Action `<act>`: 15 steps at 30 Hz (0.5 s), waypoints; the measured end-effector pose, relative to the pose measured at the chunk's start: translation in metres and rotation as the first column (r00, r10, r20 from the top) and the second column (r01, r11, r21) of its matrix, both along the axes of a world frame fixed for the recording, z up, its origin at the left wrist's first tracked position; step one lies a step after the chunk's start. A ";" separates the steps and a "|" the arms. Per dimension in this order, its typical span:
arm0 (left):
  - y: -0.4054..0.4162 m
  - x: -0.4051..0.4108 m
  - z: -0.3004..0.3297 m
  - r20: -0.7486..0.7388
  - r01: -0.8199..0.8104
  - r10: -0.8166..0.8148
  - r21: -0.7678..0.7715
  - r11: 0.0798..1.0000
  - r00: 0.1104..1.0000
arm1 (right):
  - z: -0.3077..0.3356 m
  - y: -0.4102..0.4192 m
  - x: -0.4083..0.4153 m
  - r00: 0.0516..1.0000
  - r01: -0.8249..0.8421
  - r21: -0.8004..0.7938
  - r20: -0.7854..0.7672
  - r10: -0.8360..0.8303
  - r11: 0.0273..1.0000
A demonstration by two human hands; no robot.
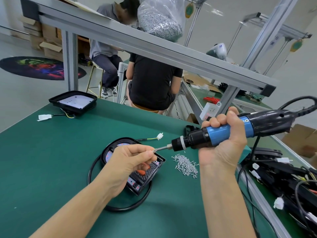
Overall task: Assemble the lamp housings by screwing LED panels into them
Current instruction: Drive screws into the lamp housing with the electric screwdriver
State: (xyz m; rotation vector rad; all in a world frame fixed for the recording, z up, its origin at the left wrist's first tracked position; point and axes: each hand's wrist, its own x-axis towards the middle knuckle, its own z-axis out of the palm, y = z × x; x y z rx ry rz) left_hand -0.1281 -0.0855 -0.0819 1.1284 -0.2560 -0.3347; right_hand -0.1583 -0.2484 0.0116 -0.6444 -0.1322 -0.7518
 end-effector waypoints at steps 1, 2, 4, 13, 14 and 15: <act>0.000 0.000 0.000 0.003 -0.003 0.003 -0.003 1.000 1.000 | 0.000 0.000 0.000 1.000 -0.002 -0.002 0.004 0.002 1.000; 0.000 0.000 -0.001 0.007 -0.009 0.009 -0.002 1.000 1.000 | -0.001 0.000 0.001 1.000 -0.005 -0.004 0.010 0.005 1.000; -0.001 -0.001 -0.001 0.024 -0.030 0.030 0.001 1.000 0.999 | -0.002 0.001 0.001 1.000 -0.004 -0.004 0.015 0.005 1.000; -0.002 -0.001 -0.005 0.241 -0.281 0.257 0.071 0.957 0.936 | -0.010 0.007 0.006 0.997 0.073 0.069 -0.028 -0.071 0.995; -0.003 0.000 -0.005 0.254 -0.295 0.269 0.072 0.953 0.929 | -0.011 0.007 0.007 0.997 0.077 0.088 -0.030 -0.074 0.993; -0.003 0.001 -0.005 0.263 -0.302 0.273 0.075 0.950 0.925 | -0.011 0.008 0.008 0.997 0.080 0.099 -0.030 -0.077 0.992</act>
